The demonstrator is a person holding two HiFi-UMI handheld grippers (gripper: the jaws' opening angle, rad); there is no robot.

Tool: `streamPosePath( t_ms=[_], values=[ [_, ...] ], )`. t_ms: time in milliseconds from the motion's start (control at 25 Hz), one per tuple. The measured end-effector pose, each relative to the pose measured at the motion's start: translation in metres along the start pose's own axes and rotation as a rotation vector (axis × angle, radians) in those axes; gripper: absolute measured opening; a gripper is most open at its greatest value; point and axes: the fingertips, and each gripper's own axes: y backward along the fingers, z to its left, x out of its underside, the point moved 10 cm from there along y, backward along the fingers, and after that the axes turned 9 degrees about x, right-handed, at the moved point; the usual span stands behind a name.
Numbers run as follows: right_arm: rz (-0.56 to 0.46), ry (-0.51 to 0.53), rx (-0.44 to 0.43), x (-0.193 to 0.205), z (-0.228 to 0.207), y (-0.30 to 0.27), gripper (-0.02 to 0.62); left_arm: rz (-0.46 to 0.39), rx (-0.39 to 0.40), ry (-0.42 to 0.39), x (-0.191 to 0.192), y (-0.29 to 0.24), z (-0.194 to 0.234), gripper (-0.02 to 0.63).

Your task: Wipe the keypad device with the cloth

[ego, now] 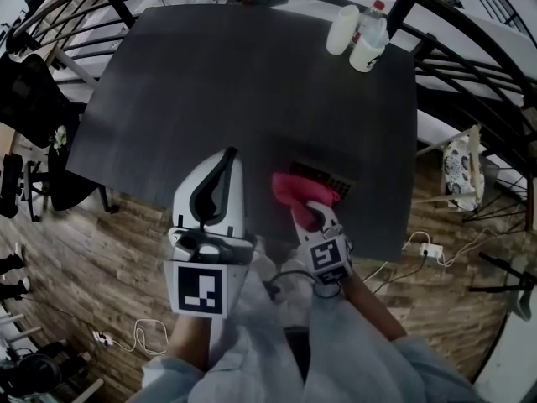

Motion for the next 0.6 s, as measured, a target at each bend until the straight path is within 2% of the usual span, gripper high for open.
streamPosePath(
  t_ms=[360, 600],
  values=[
    [0.059, -0.044, 0.074, 0.026, -0.024, 0.032, 0.04, -0.008, 0.008, 0.0, 0.0, -0.009, -0.005, 0.003],
    [0.046, -0.107, 0.158, 0.027, -0.041, 0.048, 0.04, -0.024, 0.0, -0.001, -0.001, -0.01, -0.001, 0.003]
  ],
)
